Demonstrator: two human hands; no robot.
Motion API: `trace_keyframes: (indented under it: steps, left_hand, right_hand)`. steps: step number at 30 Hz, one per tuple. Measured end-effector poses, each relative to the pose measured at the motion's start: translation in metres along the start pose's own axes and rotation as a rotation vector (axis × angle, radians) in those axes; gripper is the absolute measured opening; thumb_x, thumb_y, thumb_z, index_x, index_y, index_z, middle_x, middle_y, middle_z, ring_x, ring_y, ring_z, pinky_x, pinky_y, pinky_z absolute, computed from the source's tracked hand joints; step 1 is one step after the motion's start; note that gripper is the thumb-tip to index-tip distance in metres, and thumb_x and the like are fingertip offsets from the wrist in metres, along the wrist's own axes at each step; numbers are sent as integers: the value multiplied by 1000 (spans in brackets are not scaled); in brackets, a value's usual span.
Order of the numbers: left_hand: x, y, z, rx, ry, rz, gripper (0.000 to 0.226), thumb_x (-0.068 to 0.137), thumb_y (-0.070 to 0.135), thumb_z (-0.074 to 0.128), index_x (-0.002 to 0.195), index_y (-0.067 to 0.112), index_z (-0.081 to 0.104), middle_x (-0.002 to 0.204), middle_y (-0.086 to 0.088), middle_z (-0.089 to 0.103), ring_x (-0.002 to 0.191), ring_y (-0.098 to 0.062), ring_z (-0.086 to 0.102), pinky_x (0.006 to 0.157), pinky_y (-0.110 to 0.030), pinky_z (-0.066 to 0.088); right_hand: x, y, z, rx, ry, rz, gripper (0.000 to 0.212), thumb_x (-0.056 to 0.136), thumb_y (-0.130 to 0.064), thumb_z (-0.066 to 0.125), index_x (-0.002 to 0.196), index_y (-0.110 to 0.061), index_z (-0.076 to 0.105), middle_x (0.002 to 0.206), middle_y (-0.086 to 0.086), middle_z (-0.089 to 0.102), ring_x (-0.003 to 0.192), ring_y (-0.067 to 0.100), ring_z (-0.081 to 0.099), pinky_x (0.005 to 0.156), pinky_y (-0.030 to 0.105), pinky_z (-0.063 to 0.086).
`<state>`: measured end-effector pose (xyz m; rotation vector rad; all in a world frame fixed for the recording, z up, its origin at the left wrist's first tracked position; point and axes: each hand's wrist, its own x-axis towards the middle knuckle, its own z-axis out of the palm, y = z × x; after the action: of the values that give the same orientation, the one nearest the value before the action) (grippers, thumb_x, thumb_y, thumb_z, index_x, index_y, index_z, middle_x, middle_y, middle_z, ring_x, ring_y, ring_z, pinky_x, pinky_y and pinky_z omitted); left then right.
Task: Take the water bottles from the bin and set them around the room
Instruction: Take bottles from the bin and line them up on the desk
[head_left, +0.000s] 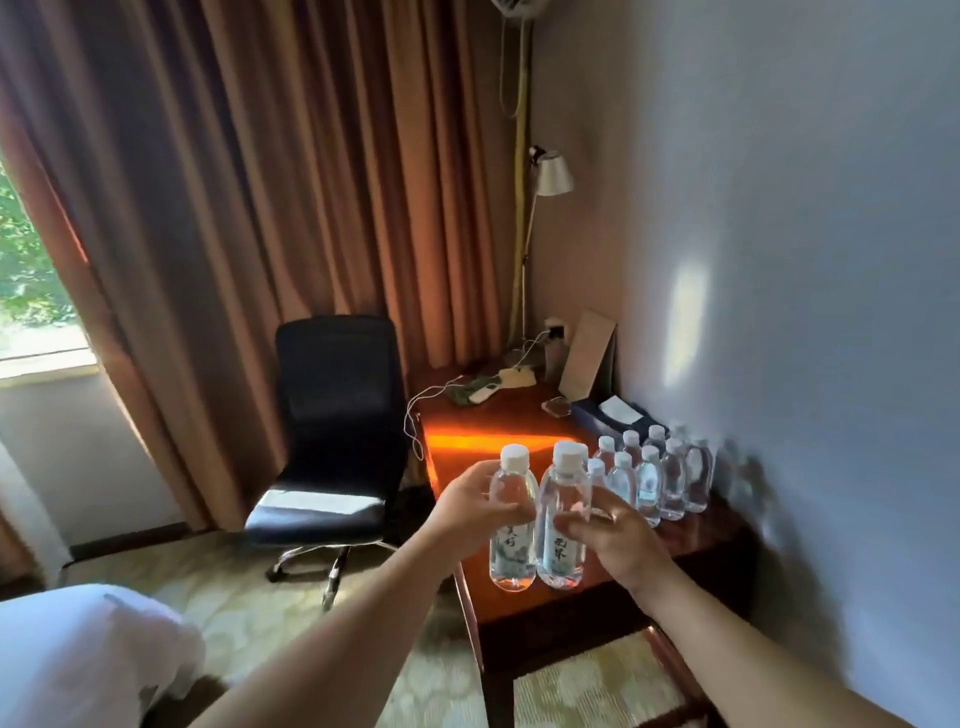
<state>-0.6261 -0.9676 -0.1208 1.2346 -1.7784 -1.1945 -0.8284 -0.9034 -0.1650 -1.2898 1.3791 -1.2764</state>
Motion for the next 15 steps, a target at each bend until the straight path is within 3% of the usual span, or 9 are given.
trace_keyframes:
  steps: [3, 5, 7, 10, 12, 15]
  left_hand:
    - [67, -26, -1, 54, -25, 0, 66, 62, 34, 92, 121, 37, 62, 107, 15, 71, 98, -2, 68, 79, -26, 56]
    - [109, -41, 1, 104, -28, -2, 61, 62, 38, 91, 114, 44, 60, 106, 18, 69, 97, -3, 67, 79, -26, 56]
    - [149, -57, 2, 159, -50, -4, 56, 61, 41, 90, 106, 51, 58, 104, 21, 67, 95, -1, 66, 76, -24, 56]
    - [199, -76, 6, 198, -110, -20, 59, 60, 43, 90, 112, 46, 61, 104, 22, 68, 94, 2, 65, 73, -20, 53]
    - [227, -88, 10, 224, -151, -21, 66, 59, 44, 90, 118, 40, 61, 104, 24, 66, 94, 3, 64, 73, -18, 52]
    - [259, -104, 13, 281, -233, -18, 70, 56, 49, 86, 120, 42, 58, 106, 25, 65, 96, 4, 61, 73, -17, 50]
  right_hand:
    - [56, 26, 2, -29, 55, 20, 34, 70, -53, 84, 102, -53, 72, 110, -19, 74, 105, 2, 67, 92, 30, 48]
    - [90, 45, 4, -37, 104, 28, 48, 62, -66, 82, 107, -58, 68, 112, -30, 67, 106, -4, 60, 80, 20, 46]
    - [119, 65, 5, -26, 171, 54, 58, 57, -71, 82, 112, -56, 67, 108, -28, 70, 103, -4, 63, 76, 15, 46]
    - [152, 83, 6, -72, 185, 109, 35, 68, -61, 82, 100, -54, 70, 96, -13, 78, 96, 14, 71, 68, 13, 56]
    - [171, 94, 5, -71, 216, 145, 25, 72, -51, 84, 95, -52, 73, 97, -19, 78, 98, 4, 70, 70, 9, 55]
    - [191, 106, 10, -68, 244, 190, 36, 71, -48, 86, 103, -45, 70, 100, -31, 74, 97, -14, 66, 72, 3, 44]
